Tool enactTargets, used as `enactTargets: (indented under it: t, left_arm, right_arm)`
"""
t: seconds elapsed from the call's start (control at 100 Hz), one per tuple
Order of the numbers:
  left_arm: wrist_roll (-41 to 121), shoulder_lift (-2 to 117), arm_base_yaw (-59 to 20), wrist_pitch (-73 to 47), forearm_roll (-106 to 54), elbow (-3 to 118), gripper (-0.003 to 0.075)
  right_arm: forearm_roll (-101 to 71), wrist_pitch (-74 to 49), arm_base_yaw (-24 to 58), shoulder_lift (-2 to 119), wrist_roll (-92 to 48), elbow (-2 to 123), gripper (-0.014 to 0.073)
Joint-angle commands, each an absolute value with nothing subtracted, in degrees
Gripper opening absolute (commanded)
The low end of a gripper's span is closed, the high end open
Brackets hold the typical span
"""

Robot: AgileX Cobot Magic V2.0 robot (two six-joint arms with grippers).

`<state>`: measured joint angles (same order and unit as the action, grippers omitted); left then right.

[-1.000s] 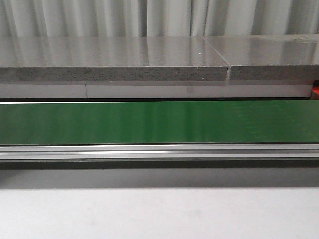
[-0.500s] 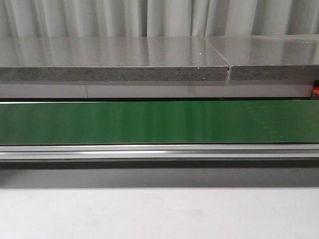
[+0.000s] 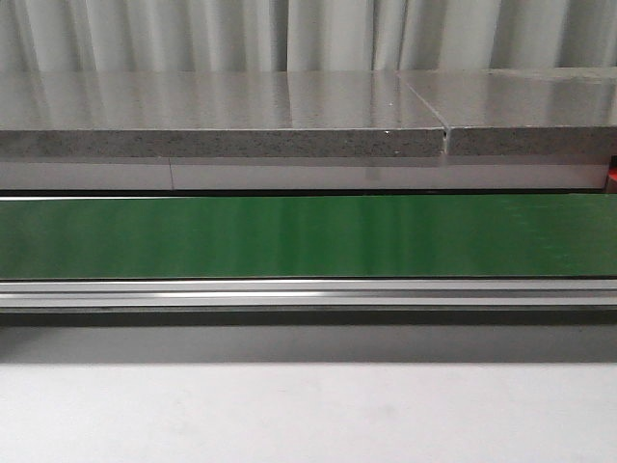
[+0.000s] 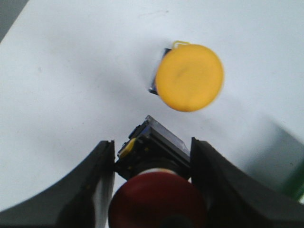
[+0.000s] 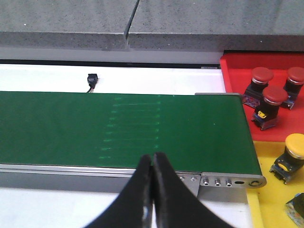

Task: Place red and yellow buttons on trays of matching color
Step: 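Grasp the red button with the left gripper and set it on the belt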

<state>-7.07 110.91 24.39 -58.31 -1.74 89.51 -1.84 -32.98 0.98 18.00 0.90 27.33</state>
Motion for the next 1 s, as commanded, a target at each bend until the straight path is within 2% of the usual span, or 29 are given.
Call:
enactTargets:
  t: [0.0,0.37,0.7,0.99]
  left_arm:
    - [-6.5,105.0,22.3,-59.1,-2.3,90.9,0.0188]
    - [-3.6,95.7,15.4,-65.3,-2.5,89.9,0.0188]
    - [-2.1,98.3,10.4,-63.6,-6.3,89.3,0.0188]
    - [-2.1,101.8,9.8,-64.0,-6.3,89.3,0.0188]
  right_arm:
    - [-1.6,-28.8,1.1,18.5,0.6,28.8,-0.0067]
    - [-1.6,-28.8,1.1,18.5,0.6,28.8,-0.0067]
    - [-1.6,-28.8,1.1,18.5,0.6,28.8,-0.0067]
    - [-1.6,-28.8,1.1,18.5,0.6,28.8,-0.0067]
